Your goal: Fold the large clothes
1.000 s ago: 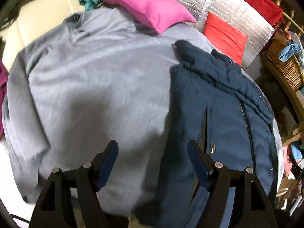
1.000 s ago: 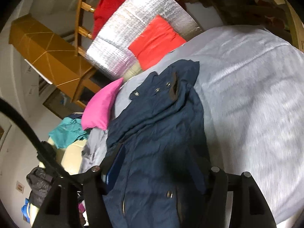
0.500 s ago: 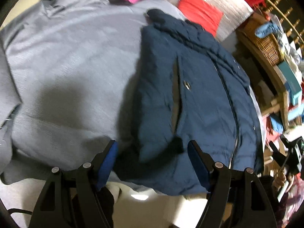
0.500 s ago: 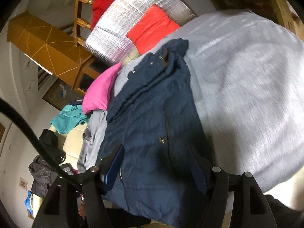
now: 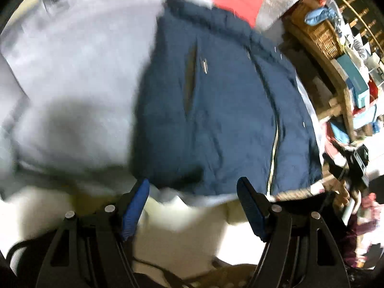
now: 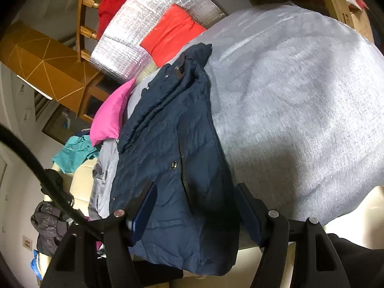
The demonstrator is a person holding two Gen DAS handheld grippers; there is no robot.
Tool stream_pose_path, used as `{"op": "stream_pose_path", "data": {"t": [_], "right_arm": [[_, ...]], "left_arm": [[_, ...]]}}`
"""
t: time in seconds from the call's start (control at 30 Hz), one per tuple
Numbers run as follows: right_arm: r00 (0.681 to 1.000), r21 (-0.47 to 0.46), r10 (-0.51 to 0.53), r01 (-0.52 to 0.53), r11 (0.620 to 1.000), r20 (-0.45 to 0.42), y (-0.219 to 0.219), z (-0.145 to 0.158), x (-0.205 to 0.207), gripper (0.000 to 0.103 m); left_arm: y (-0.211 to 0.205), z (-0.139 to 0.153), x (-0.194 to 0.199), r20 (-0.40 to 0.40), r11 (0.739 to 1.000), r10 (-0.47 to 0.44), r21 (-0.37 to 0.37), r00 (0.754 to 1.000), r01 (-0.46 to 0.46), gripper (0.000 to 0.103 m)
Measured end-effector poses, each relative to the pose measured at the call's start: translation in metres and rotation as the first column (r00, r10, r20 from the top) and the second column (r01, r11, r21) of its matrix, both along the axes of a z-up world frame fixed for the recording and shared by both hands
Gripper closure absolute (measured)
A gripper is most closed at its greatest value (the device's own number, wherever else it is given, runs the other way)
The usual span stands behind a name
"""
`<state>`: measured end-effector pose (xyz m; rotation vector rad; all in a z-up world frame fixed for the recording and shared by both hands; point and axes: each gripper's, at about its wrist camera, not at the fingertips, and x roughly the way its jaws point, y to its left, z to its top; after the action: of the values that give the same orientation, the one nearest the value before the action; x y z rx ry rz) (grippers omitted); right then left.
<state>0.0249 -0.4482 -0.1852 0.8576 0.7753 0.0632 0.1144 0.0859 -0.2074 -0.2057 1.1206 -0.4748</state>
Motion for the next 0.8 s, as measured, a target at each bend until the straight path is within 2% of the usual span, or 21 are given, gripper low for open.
{"op": "stream_pose_path", "data": {"t": [0.07,0.13,0.2,0.37,0.43,0.5,0.53,0.57,0.67,0.73,0.8], "right_arm": [[1.0,0.005,-0.002,0.002,1.0,-0.006,0.0,-0.001,0.0,0.033],[1.0,0.008,-0.009,0.009,1.0,-0.007,0.0,-0.001,-0.001,0.032],[1.0,0.014,-0.018,0.019,1.0,-0.013,-0.002,-0.002,-0.004,0.031],[0.998,0.018,-0.052,0.053,0.998,-0.045,-0.007,-0.009,-0.013,0.031],[0.996,0.007,-0.063,0.063,0.998,-0.067,-0.008,-0.014,-0.015,0.031],[0.994,0.018,-0.067,0.068,0.997,-0.081,-0.008,-0.02,-0.016,0.031],[0.994,0.027,-0.061,0.064,0.998,-0.086,-0.006,-0.023,-0.015,0.031],[0.994,0.021,-0.051,0.053,0.998,-0.094,-0.003,-0.025,-0.013,0.031],[0.991,-0.016,-0.018,0.016,1.0,-0.133,0.011,-0.032,-0.007,0.031],[0.98,-0.017,0.027,-0.03,0.999,-0.195,0.024,-0.044,-0.001,0.034],[0.97,-0.046,0.043,-0.056,0.997,-0.239,0.034,-0.05,0.001,0.044]], "left_arm": [[0.01,0.02,0.006,0.064,0.998,0.051,0.019,0.997,-0.052,0.024],[0.016,0.029,0.019,0.086,0.994,0.1,0.023,0.991,-0.103,0.018],[0.017,0.023,0.031,0.061,0.994,0.112,0.01,0.992,-0.113,0.017],[-0.002,-0.023,0.051,-0.075,0.995,0.103,0.023,0.992,-0.101,0.018],[-0.007,-0.036,0.049,-0.102,0.995,0.098,0.001,0.99,-0.098,0.019],[-0.015,-0.041,0.044,-0.103,0.997,0.068,-0.019,0.992,-0.07,0.027],[-0.021,-0.042,0.042,-0.092,0.999,0.048,-0.01,0.995,-0.049,0.034],[-0.026,-0.041,0.041,-0.072,0.999,0.033,0.008,0.997,-0.033,0.036],[-0.03,-0.039,0.04,-0.063,1.0,0.02,0.007,0.998,-0.02,0.037],[-0.026,-0.041,0.043,-0.081,0.999,0.029,-0.016,0.996,-0.031,0.037],[-0.023,-0.044,0.041,-0.094,0.999,0.028,-0.038,0.995,-0.032,0.034]]}}
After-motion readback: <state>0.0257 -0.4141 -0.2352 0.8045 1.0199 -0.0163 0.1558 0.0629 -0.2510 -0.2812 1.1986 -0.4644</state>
